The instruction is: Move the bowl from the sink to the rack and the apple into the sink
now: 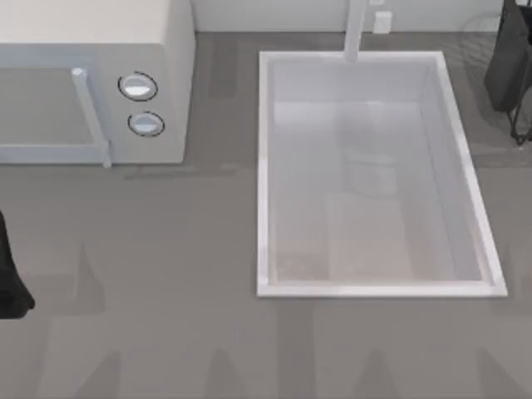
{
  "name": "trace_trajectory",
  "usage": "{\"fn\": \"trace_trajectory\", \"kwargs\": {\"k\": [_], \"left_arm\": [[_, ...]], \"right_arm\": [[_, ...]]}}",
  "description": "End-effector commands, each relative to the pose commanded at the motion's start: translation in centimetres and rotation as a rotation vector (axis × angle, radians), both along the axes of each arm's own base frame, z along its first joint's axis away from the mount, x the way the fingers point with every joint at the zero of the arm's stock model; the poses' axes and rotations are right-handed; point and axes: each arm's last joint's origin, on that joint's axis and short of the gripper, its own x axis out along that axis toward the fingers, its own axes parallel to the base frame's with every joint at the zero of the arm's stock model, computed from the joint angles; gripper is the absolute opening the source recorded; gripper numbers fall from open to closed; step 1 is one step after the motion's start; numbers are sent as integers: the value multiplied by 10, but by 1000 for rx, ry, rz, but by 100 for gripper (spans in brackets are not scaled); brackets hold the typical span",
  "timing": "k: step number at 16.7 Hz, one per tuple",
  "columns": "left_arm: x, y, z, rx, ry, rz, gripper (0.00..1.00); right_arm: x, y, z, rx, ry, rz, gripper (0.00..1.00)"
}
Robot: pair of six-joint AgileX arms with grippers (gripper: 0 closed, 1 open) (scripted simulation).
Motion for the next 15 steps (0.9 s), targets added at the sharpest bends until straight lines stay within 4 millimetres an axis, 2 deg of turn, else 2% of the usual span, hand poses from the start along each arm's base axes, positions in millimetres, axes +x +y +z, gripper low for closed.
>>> {"fn": "trace_trajectory", "kwargs": {"k": [5,8,12,15], "left_arm": [[0,0,0,0,0,0,100],[0,0,0,0,0,0,100],[0,0,0,0,0,0,100],[0,0,0,0,0,0,100]], "right_arm": [[0,0,0,0,0,0,100],[1,-1,11,-17,54,-11,100],[10,-7,41,-59,260,-52,100],[33,-16,64,-85,501,-87,100]]}}
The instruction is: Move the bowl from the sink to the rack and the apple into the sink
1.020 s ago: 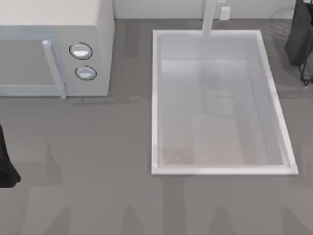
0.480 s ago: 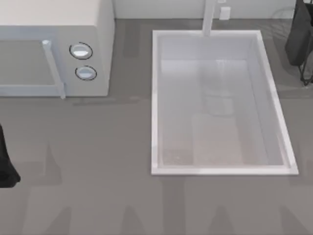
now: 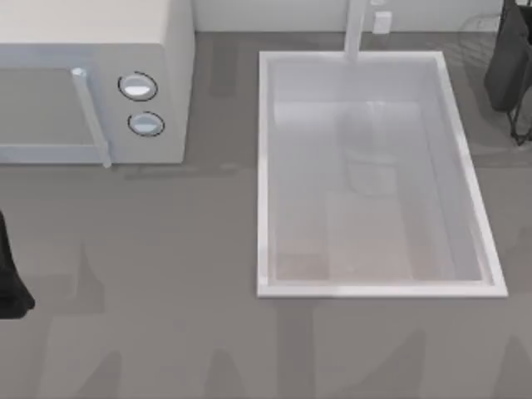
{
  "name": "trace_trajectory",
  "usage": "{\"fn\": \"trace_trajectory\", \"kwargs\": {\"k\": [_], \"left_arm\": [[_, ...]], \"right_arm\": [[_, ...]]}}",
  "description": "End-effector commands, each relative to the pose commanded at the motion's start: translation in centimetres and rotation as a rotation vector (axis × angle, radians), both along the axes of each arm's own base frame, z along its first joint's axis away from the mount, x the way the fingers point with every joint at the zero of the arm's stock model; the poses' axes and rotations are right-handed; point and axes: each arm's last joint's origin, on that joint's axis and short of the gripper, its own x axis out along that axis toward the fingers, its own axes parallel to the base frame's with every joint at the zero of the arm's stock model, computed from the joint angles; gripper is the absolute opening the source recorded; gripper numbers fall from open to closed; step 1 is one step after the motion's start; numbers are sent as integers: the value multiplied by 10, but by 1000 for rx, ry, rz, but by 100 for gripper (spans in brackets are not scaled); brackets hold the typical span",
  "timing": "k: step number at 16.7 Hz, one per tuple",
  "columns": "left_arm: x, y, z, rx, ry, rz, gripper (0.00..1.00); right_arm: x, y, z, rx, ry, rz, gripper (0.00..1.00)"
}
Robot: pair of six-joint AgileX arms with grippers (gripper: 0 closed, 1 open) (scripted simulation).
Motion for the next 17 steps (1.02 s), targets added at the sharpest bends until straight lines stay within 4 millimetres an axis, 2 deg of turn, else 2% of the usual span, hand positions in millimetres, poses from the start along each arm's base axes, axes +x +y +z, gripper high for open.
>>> {"fn": "trace_trajectory", "kwargs": {"k": [3,5,10,13,17], "left_arm": [[0,0,0,0,0,0,100],[0,0,0,0,0,0,100],[0,0,0,0,0,0,100],[0,0,0,0,0,0,100],[0,0,0,0,0,0,100]], "right_arm": [[36,-14,15,-4,277,-30,100],[63,-27,17,8,463,-40,100],[127,-63,-2,73,858,-32,100],[149,-79,-17,112,1004,-17,100],[158,-86,-24,131,1067,-8,100]]}}
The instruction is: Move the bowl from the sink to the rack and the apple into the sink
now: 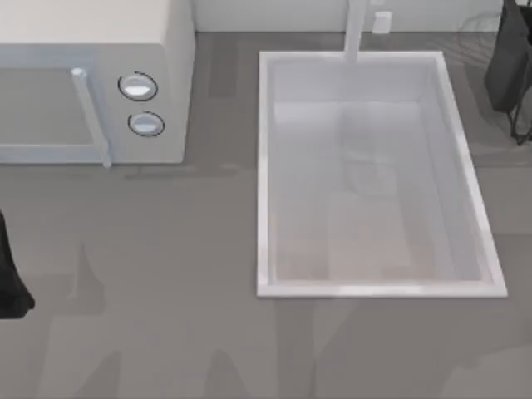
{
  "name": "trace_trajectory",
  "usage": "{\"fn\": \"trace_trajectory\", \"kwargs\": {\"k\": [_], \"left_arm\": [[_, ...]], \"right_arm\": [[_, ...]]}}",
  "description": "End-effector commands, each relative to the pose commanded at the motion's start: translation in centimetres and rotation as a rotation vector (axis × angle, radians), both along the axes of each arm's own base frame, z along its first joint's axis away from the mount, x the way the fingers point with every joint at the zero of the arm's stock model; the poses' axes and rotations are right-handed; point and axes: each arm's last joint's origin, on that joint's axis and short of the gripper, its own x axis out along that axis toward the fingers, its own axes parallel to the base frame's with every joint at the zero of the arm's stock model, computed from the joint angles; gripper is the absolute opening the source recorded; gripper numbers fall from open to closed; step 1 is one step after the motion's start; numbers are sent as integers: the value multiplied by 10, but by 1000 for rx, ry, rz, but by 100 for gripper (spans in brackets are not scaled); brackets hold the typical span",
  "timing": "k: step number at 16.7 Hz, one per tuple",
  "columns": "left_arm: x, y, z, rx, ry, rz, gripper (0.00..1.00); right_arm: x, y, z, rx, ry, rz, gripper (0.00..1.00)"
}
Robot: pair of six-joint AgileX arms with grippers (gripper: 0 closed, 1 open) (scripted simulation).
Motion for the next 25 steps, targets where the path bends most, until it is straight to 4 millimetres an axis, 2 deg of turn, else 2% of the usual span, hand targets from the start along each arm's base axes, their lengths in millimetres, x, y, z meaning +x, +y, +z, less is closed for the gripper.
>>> {"fn": "trace_trajectory", "kwargs": {"k": [6,9,14,16,21,25], "left_arm": [[0,0,0,0,0,0,100],[0,0,0,0,0,0,100],[0,0,0,0,0,0,100],[0,0,0,0,0,0,100],[0,0,0,0,0,0,100],[0,0,0,0,0,0,100]], "right_arm": [[1,1,-3,-2,-4,3,100],[4,-1,-25,-5,-12,-3,100],[4,-2,-83,-3,-11,-4,100],[1,-1,-99,-1,-5,-1,100],[0,0,-106,0,0,0,100],[0,0,-106,0,0,0,70]]}}
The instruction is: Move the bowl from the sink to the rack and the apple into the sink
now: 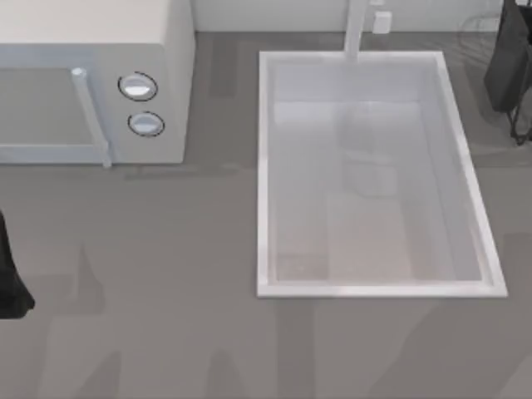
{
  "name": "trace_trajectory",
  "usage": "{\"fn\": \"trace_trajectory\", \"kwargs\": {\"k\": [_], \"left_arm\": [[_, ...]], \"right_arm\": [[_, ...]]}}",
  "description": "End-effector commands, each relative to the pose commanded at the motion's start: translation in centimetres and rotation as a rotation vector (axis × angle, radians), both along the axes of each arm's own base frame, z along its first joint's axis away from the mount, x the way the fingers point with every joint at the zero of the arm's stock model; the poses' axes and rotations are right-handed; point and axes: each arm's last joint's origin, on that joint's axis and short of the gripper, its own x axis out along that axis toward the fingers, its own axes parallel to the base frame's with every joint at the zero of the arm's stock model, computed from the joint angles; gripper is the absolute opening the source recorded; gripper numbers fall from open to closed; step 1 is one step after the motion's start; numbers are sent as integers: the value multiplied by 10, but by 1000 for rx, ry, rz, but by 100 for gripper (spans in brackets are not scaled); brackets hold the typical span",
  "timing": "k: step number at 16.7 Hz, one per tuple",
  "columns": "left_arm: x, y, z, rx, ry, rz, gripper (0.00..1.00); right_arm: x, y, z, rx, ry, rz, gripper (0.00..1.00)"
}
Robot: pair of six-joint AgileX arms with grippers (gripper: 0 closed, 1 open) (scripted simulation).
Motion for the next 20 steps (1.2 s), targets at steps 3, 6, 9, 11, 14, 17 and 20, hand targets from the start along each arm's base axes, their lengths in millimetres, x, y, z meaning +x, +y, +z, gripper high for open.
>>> {"fn": "trace_trajectory", "kwargs": {"k": [3,6,9,11,14,17,20], "left_arm": [[0,0,0,0,0,0,100],[0,0,0,0,0,0,100],[0,0,0,0,0,0,100],[0,0,0,0,0,0,100],[0,0,0,0,0,0,100],[0,0,0,0,0,0,100],[0,0,0,0,0,0,100]], "right_arm": [[0,0,0,0,0,0,47],[0,0,0,0,0,0,25],[0,0,0,0,0,0,2],[0,0,0,0,0,0,0],[0,0,0,0,0,0,0],[0,0,0,0,0,0,0],[-4,1,33,-2,-36,-26,0]]}}
